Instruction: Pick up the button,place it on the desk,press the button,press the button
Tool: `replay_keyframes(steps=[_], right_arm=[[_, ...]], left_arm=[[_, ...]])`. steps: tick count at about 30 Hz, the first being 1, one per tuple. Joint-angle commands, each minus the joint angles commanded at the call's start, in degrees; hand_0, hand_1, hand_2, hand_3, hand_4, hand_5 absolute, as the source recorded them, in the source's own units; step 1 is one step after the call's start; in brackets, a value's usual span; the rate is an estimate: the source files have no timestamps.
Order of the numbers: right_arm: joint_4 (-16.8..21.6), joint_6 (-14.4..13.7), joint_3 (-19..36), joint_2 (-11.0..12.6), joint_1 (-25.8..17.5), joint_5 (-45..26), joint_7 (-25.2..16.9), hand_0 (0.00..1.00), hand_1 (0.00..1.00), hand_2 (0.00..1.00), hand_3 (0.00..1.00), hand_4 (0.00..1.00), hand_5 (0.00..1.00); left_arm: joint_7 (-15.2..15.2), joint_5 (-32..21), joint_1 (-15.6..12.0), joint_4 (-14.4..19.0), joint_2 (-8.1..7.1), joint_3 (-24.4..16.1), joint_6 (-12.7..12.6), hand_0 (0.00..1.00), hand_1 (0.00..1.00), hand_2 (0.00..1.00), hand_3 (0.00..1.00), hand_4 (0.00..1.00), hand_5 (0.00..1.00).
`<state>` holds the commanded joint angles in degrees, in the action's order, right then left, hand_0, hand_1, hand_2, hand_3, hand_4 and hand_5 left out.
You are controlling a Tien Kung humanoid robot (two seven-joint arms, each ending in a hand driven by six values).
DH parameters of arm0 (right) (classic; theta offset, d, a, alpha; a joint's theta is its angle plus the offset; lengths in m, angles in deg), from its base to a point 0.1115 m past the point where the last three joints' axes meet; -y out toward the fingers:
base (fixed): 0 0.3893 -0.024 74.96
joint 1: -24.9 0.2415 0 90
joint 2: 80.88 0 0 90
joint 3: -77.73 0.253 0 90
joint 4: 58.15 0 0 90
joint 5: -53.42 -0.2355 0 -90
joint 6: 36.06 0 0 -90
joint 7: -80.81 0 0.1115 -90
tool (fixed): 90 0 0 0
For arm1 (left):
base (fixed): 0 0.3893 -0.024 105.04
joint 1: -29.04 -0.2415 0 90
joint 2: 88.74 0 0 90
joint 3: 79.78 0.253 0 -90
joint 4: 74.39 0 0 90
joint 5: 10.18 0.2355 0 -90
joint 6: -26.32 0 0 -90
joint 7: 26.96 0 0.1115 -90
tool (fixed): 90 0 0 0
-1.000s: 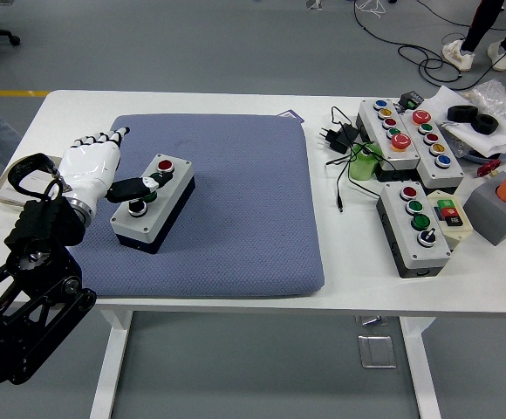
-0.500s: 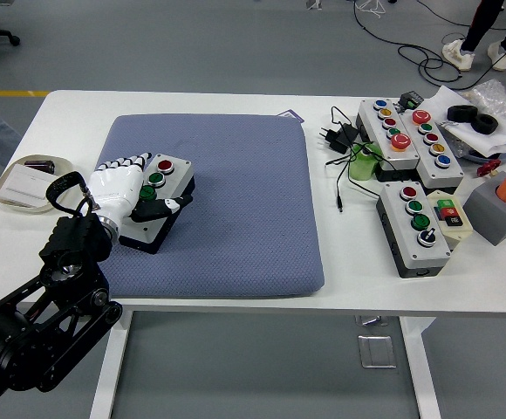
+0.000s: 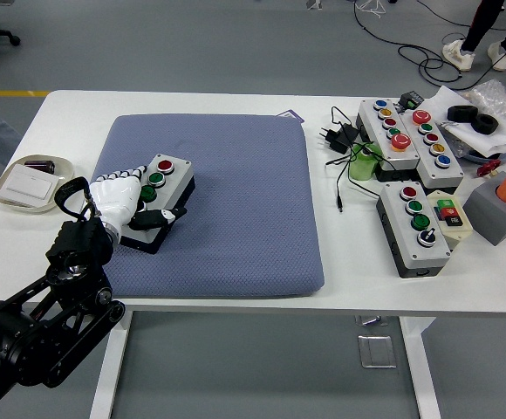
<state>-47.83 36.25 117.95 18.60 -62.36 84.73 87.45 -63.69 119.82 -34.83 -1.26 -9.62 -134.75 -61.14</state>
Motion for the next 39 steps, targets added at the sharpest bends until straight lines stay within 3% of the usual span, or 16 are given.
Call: replay_keyframes(steps=[5,6,11,12,17,18,23,24,26,29,30,35,36,39], right_arm=[[0.0,0.0,0.0,0.0,0.1,0.0,0.0,0.63,0.483,0.535,0.584,0.259,0.013],[0.0,-0.1,0.0,0.0,0.2,-0.2,-0.1,0.63,0.481,0.534,0.583,0.26,0.012],[0.0,-0.1,-0.1,0.0,0.4,-0.3,-0.1,0.63,0.481,0.534,0.583,0.26,0.012],[0.0,-0.1,-0.1,0.0,0.5,-0.4,-0.2,0.63,0.48,0.533,0.583,0.261,0.012],[0.0,-0.1,0.0,0.0,0.5,-0.3,-0.1,0.63,0.48,0.533,0.583,0.261,0.012],[0.0,-0.1,0.0,0.0,0.5,-0.4,-0.1,0.63,0.48,0.533,0.584,0.261,0.012],[0.0,-0.1,0.0,0.0,0.5,-0.3,-0.1,0.63,0.48,0.533,0.584,0.261,0.012],[0.0,-0.1,0.0,0.0,0.5,-0.3,-0.1,0.63,0.478,0.531,0.584,0.262,0.011],[0.0,-0.1,-0.1,0.0,0.6,-0.4,-0.1,0.63,0.478,0.531,0.584,0.262,0.011],[0.0,-0.1,0.1,0.0,0.6,-0.3,-0.1,0.63,0.478,0.531,0.584,0.262,0.011],[0.0,-0.1,0.1,0.0,0.7,-0.3,-0.1,0.63,0.477,0.53,0.583,0.263,0.011],[0.0,-0.1,0.0,0.0,0.7,-0.4,-0.1,0.63,0.477,0.53,0.583,0.263,0.011],[0.0,-0.1,0.0,0.0,0.7,-0.4,-0.1,0.63,0.476,0.53,0.584,0.264,0.011],[0.0,-0.1,0.1,0.0,0.7,-0.4,-0.1,0.63,0.476,0.53,0.584,0.264,0.011]], left_arm=[[0.3,0.0,0.6,-0.7,0.02,0.1,1.7,0.816,0.936,0.998,0.998,0.998,0.718],[0.4,0.0,0.8,-0.8,0.02,0.1,2.0,0.713,0.865,0.923,0.998,0.998,0.643],[1.1,0.0,1.4,-0.6,-0.11,-0.1,2.8,0.713,0.865,0.923,0.998,0.998,0.643],[1.5,0.0,1.5,-0.5,-0.24,-0.2,3.1,0.579,0.721,0.736,0.954,0.998,0.474],[2.6,0.0,1.9,-0.2,-0.64,-0.6,4.4,0.579,0.721,0.736,0.954,0.998,0.474],[3.0,0.0,2.0,0.0,-0.77,-0.8,4.7,0.484,0.582,0.561,0.853,0.929,0.318],[4.2,0.0,2.3,0.5,-1.3,-1.3,5.5,0.484,0.582,0.561,0.853,0.929,0.318],[4.7,0.0,2.4,0.6,-1.46,-1.4,5.8,0.437,0.508,0.424,0.68,0.814,0.245],[5.3,0.0,2.6,0.6,-1.66,-1.5,6.3,0.437,0.508,0.424,0.68,0.814,0.245],[8.4,0.0,3.1,0.5,-2.29,-1.5,8.0,0.437,0.508,0.424,0.68,0.814,0.245],[8.8,0.0,3.2,0.5,-2.36,-1.5,8.2,0.518,0.483,0.378,0.433,0.588,0.036],[13.6,0.0,3.7,0.3,-3.02,-1.5,9.0,0.518,0.483,0.378,0.433,0.588,0.036],[15.3,0.0,3.8,0.2,-3.21,-1.5,9.0,0.552,0.471,0.359,0.354,0.605,0.002],[19.2,0.0,4.2,0.2,-3.65,-1.4,9.0,0.552,0.471,0.359,0.354,0.605,0.002]])
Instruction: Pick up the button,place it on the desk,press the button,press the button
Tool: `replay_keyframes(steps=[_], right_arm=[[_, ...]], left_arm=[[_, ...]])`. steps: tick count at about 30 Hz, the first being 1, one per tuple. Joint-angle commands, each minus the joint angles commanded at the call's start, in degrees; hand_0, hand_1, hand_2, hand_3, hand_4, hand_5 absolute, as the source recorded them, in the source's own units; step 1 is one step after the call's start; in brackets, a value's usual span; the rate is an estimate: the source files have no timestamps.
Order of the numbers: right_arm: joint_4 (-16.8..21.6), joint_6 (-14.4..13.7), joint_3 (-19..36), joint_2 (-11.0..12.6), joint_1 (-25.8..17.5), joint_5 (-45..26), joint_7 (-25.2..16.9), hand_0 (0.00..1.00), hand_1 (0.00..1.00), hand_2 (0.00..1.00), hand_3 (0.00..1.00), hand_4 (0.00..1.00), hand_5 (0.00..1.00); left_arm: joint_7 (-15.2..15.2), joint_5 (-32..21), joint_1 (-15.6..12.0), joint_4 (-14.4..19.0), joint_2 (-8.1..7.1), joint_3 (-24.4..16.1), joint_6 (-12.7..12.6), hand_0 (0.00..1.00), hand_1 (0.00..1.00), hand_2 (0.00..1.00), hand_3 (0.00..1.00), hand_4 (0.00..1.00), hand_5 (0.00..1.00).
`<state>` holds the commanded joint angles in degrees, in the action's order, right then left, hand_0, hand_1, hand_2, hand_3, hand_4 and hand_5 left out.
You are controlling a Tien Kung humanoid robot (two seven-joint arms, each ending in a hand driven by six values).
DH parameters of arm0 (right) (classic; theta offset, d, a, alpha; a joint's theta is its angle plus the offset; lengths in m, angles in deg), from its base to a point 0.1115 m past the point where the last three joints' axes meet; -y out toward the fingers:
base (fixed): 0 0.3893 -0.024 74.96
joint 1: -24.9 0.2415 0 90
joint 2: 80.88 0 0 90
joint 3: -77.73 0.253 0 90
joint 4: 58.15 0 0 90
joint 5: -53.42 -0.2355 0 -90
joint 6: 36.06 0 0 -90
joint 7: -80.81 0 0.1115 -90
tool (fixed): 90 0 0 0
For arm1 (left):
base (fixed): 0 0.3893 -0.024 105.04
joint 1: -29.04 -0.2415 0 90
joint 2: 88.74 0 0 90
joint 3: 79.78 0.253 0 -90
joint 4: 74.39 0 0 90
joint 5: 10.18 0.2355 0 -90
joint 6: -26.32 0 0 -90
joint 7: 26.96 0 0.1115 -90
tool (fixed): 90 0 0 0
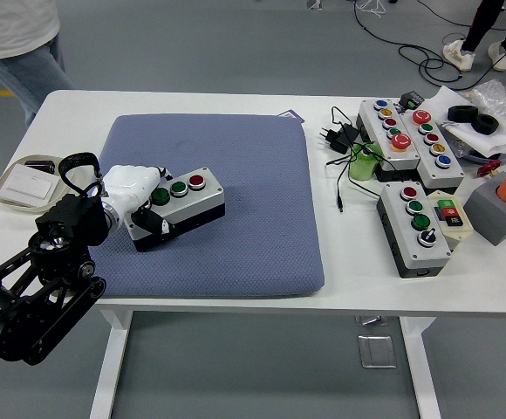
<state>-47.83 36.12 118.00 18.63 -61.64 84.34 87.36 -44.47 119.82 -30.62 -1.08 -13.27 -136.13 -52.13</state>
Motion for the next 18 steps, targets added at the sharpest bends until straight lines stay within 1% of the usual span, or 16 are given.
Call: replay_keyframes(steps=[2,3,8,9,11,14,15,18], right_arm=[[0.0,0.0,0.0,0.0,0.1,0.1,0.1,0.63,0.476,0.53,0.584,0.264,0.011],[0.0,0.0,0.1,0.0,0.1,0.1,0.1,0.63,0.475,0.53,0.584,0.263,0.011],[0.0,0.0,0.0,0.0,0.1,0.0,0.1,0.63,0.475,0.53,0.584,0.263,0.011],[0.0,0.0,0.1,-0.1,0.1,0.1,0.1,0.63,0.475,0.53,0.584,0.264,0.011],[0.0,0.0,0.0,0.0,0.1,0.1,0.1,0.63,0.475,0.53,0.584,0.264,0.011],[0.0,0.0,0.1,0.0,0.1,0.2,0.2,0.63,0.475,0.53,0.584,0.264,0.011],[0.0,0.0,0.1,-0.1,0.0,0.2,0.2,0.63,0.474,0.53,0.583,0.263,0.011],[0.0,0.0,0.1,-0.1,-0.1,0.2,0.3,0.63,0.474,0.53,0.583,0.263,0.011]], left_arm=[[3.6,0.0,0.6,-0.1,-0.48,0.3,-0.1,0.552,0.471,0.359,0.354,0.605,0.002],[4.4,0.0,0.6,-0.2,-0.54,0.3,-0.1,0.577,0.459,0.344,0.316,0.57,0.002],[12.9,0.0,2.2,-0.7,-2.09,0.5,0.4,0.577,0.459,0.344,0.316,0.57,0.002],[14.1,0.0,2.3,-0.8,-2.25,0.5,0.4,0.585,0.448,0.333,0.3,0.53,0.002],[16.7,0.0,2.8,-1.1,-2.8,0.6,0.5,0.585,0.448,0.333,0.3,0.53,0.002],[19.6,0.0,3.5,-1.9,-3.62,0.9,0.7,0.585,0.448,0.333,0.3,0.53,0.002],[20.7,0.0,3.7,-2.3,-3.9,1.0,0.7,0.593,0.453,0.334,0.294,0.51,0.002],[24.0,0.0,4.5,-3.7,-5.0,2.0,-0.1,0.593,0.453,0.334,0.294,0.51,0.002]])
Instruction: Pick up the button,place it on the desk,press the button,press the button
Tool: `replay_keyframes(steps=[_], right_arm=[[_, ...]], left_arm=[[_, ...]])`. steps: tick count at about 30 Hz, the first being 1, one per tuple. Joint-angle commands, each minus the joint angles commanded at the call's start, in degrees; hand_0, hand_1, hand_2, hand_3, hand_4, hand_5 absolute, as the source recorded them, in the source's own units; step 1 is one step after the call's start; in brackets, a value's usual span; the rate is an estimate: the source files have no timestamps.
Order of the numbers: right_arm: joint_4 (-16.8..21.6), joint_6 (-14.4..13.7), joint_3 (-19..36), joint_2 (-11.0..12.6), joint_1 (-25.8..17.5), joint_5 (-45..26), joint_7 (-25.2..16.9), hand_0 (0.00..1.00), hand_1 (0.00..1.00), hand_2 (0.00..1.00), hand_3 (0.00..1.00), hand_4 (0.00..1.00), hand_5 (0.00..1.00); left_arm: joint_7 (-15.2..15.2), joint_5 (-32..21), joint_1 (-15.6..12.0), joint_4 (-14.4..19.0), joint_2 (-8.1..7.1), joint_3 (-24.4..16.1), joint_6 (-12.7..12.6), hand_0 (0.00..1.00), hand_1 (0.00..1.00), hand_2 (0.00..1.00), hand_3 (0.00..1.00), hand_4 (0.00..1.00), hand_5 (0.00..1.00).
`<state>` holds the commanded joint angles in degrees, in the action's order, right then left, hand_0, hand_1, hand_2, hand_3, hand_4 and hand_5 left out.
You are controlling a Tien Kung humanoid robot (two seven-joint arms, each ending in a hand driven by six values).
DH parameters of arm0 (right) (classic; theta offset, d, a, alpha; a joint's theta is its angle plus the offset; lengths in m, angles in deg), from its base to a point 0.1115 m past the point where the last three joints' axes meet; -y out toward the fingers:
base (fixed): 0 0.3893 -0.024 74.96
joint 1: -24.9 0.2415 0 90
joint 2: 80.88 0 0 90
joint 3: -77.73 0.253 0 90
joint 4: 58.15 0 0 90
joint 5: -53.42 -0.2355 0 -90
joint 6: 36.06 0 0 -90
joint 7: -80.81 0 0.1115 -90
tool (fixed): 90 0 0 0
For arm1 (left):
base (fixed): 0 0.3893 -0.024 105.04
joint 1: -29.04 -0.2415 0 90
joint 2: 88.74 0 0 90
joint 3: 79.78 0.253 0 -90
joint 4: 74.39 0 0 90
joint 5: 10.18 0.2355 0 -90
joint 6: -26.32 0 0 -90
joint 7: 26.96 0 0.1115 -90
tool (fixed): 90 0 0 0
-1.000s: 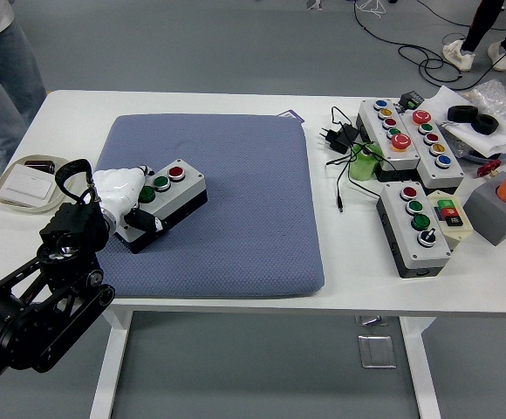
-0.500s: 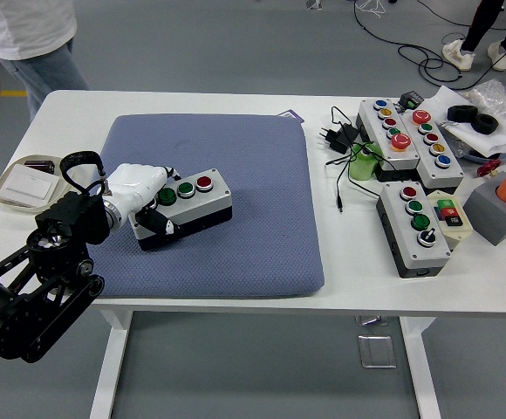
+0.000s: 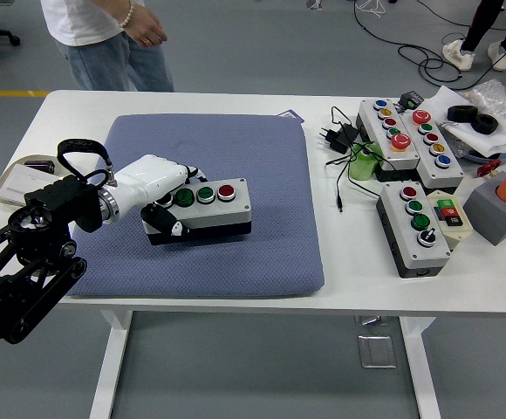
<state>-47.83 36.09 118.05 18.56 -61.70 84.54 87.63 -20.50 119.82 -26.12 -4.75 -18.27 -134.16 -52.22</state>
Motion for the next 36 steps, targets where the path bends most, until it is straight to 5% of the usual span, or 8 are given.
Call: replay_keyframes(steps=[8,20,21,26,27,32,33,36], right_arm=[[0.0,0.0,-0.2,-0.1,-0.2,-0.1,0.1,0.63,0.474,0.53,0.584,0.263,0.011],[0.0,0.0,0.1,-0.1,-0.6,0.5,0.3,0.63,0.474,0.53,0.583,0.263,0.011],[0.0,0.0,0.1,-0.1,-0.6,0.5,0.3,0.63,0.474,0.531,0.583,0.263,0.011],[0.0,0.0,0.1,-0.1,-0.4,0.4,0.2,0.63,0.474,0.531,0.583,0.263,0.011],[0.0,0.0,0.1,-0.1,-0.4,0.4,0.2,0.63,0.475,0.53,0.583,0.263,0.011],[0.0,0.1,0.2,-0.1,-0.2,0.5,0.2,0.63,0.475,0.53,0.583,0.263,0.011],[0.0,0.1,0.2,-0.1,-0.2,0.5,0.2,0.631,0.475,0.53,0.582,0.263,0.011],[0.0,0.1,0.2,-0.1,-0.1,0.4,0.2,0.631,0.475,0.53,0.582,0.263,0.011]], left_arm=[[4.5,0.0,1.4,-2.8,-1.37,1.9,-0.9,0.598,0.452,0.332,0.297,0.487,0.002],[6.0,0.0,1.1,-5.0,-1.23,1.6,-0.6,0.61,0.522,0.406,0.353,0.401,0.002],[6.3,0.0,1.1,-5.0,-1.25,1.6,-0.6,0.572,0.687,0.667,0.619,0.771,0.132],[7.0,0.0,1.0,-5.1,-1.34,1.3,0.1,0.572,0.687,0.667,0.619,0.771,0.132],[7.1,0.0,1.1,-5.1,-1.35,1.3,0.1,0.658,0.806,0.861,0.818,0.998,0.386],[7.4,0.0,1.2,-5.3,-1.42,1.0,-0.2,0.658,0.806,0.861,0.818,0.998,0.386],[7.4,0.0,1.2,-5.3,-1.42,1.0,-0.2,0.764,0.887,0.966,0.905,0.998,0.444],[7.3,0.0,1.1,-5.1,-1.53,0.7,0.6,0.764,0.887,0.966,0.905,0.998,0.444]])
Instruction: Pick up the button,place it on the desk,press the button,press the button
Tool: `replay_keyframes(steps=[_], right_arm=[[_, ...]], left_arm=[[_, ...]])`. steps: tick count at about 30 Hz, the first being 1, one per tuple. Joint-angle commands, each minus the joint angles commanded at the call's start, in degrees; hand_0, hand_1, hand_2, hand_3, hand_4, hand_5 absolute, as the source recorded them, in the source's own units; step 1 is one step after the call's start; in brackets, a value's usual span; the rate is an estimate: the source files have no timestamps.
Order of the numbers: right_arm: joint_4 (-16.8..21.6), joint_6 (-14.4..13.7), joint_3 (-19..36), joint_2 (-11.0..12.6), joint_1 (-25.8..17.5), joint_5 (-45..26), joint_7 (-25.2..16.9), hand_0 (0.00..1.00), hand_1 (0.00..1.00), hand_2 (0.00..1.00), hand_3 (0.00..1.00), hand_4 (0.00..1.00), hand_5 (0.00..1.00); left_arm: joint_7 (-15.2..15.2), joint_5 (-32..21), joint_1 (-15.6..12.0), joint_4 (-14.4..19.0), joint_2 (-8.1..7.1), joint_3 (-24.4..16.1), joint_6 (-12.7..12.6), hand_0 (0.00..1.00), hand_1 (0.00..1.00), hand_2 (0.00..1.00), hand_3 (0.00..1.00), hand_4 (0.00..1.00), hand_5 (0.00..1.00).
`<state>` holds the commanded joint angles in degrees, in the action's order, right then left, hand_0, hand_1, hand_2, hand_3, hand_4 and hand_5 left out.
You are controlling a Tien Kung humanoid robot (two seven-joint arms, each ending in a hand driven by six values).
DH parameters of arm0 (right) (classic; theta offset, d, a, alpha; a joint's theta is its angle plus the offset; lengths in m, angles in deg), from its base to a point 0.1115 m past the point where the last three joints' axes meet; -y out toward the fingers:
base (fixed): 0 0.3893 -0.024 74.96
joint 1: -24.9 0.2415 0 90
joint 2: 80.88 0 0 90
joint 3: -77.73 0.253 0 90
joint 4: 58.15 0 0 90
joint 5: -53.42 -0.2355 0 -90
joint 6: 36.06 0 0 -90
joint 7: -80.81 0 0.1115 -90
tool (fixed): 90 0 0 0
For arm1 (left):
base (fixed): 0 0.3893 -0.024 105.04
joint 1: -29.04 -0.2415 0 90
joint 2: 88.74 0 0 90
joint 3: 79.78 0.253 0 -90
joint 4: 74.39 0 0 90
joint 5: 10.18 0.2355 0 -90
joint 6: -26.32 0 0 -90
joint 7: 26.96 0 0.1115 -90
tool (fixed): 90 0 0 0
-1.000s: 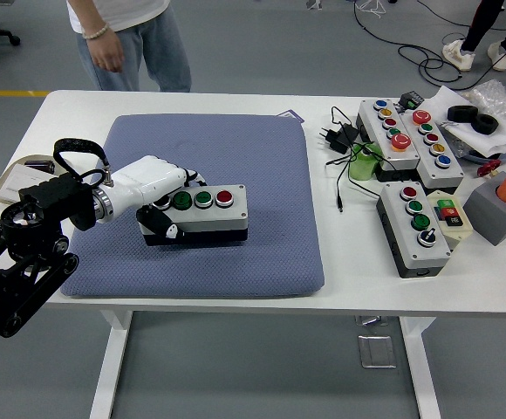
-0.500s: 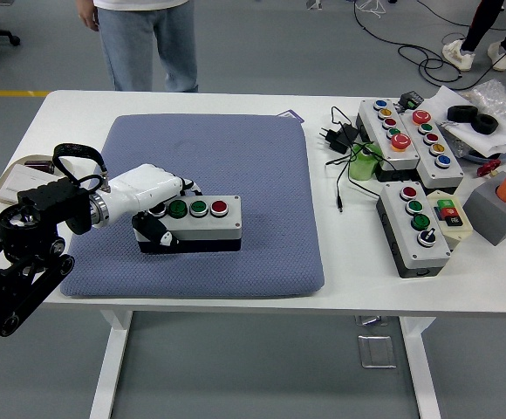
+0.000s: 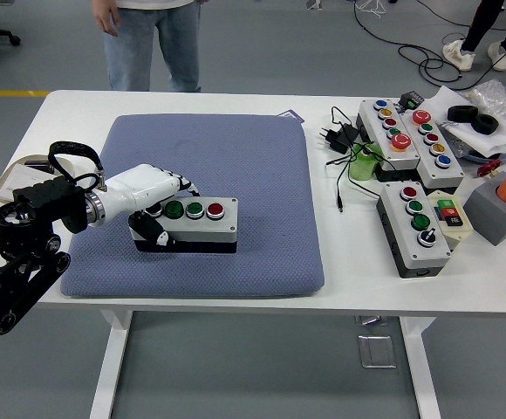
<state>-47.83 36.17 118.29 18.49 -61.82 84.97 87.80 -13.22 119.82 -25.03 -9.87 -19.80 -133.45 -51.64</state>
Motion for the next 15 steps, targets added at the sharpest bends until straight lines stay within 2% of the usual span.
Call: replay_keyframes(steps=[2,3,8,9,11,13,15], right_arm=[[0.0,0.0,0.0,0.0,0.0,0.0,0.0,0.631,0.475,0.53,0.582,0.263,0.011],[0.0,0.0,0.0,0.0,0.0,-0.1,0.0,0.631,0.475,0.53,0.583,0.263,0.011],[0.0,0.0,-0.1,0.0,0.1,-0.2,-0.1,0.631,0.475,0.53,0.583,0.263,0.011],[0.0,0.0,-0.1,0.0,0.1,-0.3,-0.1,0.631,0.475,0.53,0.583,0.263,0.011],[0.0,0.0,-0.2,0.0,0.2,-0.4,-0.1,0.631,0.475,0.53,0.583,0.263,0.011],[0.0,0.0,-0.1,0.0,0.2,-0.3,-0.1,0.631,0.475,0.53,0.583,0.263,0.011],[0.0,0.0,-0.2,0.0,0.3,-0.4,-0.2,0.631,0.475,0.53,0.583,0.263,0.011]], left_arm=[[0.0,0.0,-0.1,0.0,-0.05,-0.1,0.3,0.764,0.887,0.966,0.905,0.998,0.444],[0.0,0.0,-0.2,0.1,-0.08,-0.2,0.5,0.812,0.916,0.994,0.937,0.998,0.46],[-0.3,0.0,-0.6,0.7,-0.23,-0.7,2.7,0.812,0.916,0.994,0.937,0.998,0.46],[-0.3,0.0,-0.7,0.9,-0.25,-0.9,3.0,0.877,0.957,0.998,0.99,0.998,0.475],[-0.3,0.0,-1.0,1.8,-0.38,-1.7,3.5,0.877,0.957,0.998,0.99,0.998,0.475],[-0.4,0.0,-1.5,3.4,-0.57,-2.8,4.7,0.877,0.957,0.998,0.99,0.998,0.475],[-0.6,0.0,-2.8,6.7,-0.86,-5.5,6.8,0.897,0.975,0.998,0.994,0.998,0.495]])
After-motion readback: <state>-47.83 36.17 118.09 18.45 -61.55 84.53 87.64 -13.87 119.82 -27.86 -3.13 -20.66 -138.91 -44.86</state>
